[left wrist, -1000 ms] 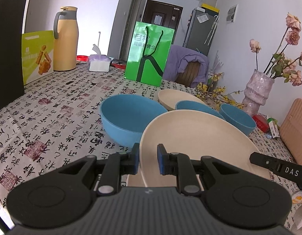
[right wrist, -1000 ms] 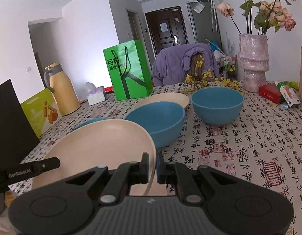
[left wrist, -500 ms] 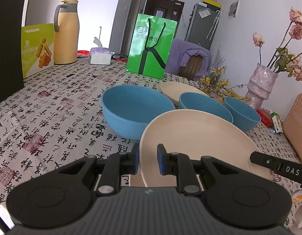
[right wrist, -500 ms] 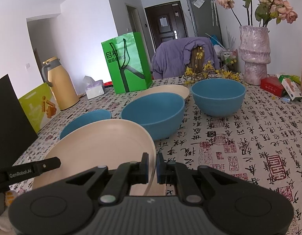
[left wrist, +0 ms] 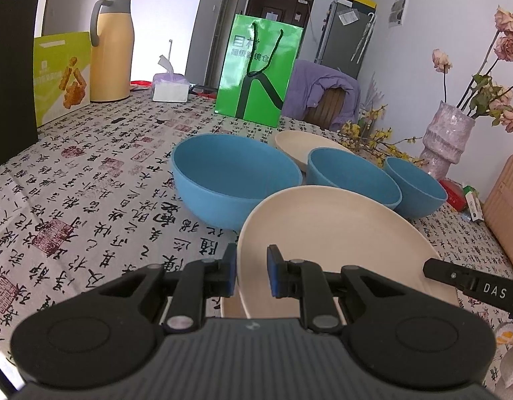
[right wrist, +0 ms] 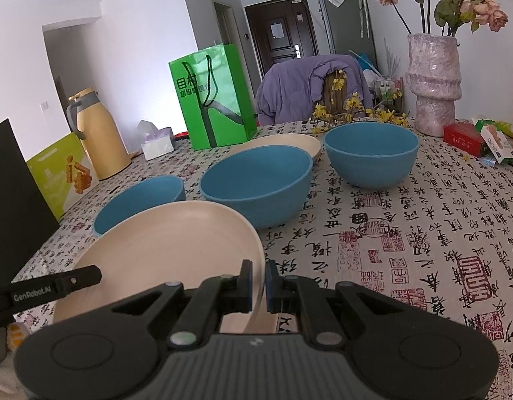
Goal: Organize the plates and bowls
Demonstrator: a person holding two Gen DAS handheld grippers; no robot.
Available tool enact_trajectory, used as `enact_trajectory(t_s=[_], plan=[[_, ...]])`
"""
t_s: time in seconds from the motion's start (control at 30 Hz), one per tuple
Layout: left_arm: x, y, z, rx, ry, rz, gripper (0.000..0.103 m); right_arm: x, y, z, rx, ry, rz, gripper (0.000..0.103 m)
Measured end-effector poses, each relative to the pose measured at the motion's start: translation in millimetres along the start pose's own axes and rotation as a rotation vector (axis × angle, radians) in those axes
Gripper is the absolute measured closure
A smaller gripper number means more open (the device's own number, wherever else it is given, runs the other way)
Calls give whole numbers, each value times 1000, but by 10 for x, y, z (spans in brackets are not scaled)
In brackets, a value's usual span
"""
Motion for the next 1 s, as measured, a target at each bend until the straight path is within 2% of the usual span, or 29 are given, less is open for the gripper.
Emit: enact_trajectory(t_s=[1.0], plan=[[274,-149,-67,15,25,-58,85,276,-101,32,-34,-36,-49,95]])
Point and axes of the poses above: each gripper's, at about its wrist camera, not at the fingertips, and x roughly the way its jaws point, z to its right, y to its top, the point moved 10 cm from there along x, roughly the way its jaws point, and after that the axes turned 12 degrees about -z, right-handed, at the moved point
